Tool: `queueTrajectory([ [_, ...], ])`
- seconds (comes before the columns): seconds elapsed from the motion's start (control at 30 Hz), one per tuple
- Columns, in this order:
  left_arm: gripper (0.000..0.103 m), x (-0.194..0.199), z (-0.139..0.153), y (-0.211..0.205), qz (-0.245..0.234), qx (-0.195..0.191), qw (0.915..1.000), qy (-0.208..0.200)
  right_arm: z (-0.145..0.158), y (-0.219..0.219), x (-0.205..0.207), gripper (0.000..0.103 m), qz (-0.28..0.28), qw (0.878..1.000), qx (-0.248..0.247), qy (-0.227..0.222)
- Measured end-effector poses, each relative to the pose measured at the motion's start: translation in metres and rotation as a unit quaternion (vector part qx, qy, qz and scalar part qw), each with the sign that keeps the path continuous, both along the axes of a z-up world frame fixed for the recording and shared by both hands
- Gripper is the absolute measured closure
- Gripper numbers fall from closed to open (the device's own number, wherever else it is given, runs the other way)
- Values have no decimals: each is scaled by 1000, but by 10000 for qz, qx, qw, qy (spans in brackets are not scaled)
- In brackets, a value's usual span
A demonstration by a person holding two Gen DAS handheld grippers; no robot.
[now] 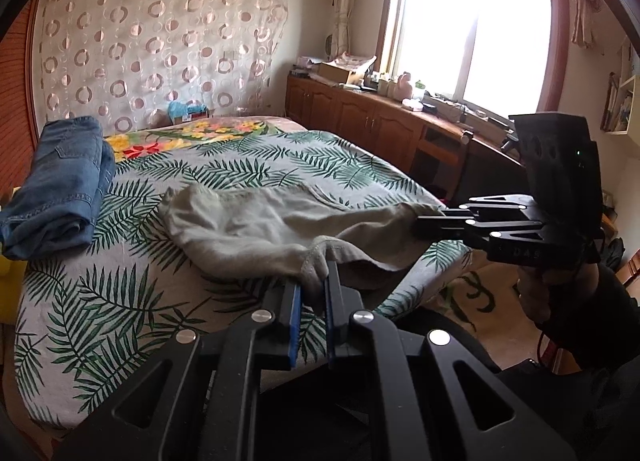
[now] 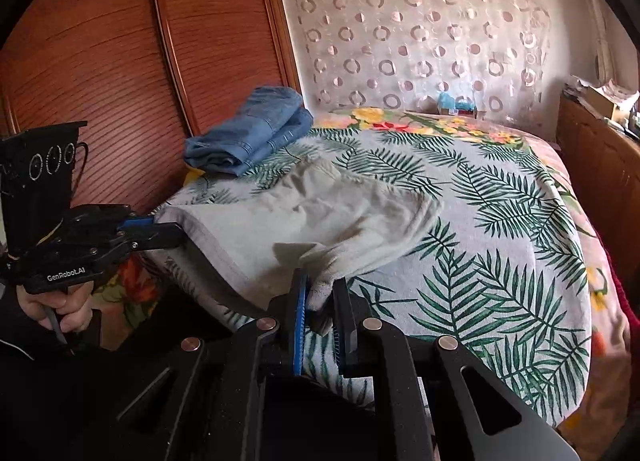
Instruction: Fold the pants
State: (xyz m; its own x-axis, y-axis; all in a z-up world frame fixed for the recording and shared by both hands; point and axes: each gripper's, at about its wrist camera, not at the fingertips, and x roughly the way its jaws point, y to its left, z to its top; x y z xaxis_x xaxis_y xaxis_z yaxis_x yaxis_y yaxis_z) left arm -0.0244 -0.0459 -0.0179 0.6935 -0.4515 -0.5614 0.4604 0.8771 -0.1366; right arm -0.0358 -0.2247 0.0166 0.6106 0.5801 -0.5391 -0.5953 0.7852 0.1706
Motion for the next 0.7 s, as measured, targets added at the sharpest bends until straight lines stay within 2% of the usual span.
queueTrajectory([
  [0.17,93,5,1,3,48,-12,10000,-13,0,-3,3,92,-6,10000,40,-30],
  [0.43,93,45,-16,12,446,175,9988,-38,-10,14,49,92,-148,9998,-16,-127],
  [0.7,93,83,-9,19,652,141,9975,-236,-14,40,92,92,-319,9991,26,-280],
])
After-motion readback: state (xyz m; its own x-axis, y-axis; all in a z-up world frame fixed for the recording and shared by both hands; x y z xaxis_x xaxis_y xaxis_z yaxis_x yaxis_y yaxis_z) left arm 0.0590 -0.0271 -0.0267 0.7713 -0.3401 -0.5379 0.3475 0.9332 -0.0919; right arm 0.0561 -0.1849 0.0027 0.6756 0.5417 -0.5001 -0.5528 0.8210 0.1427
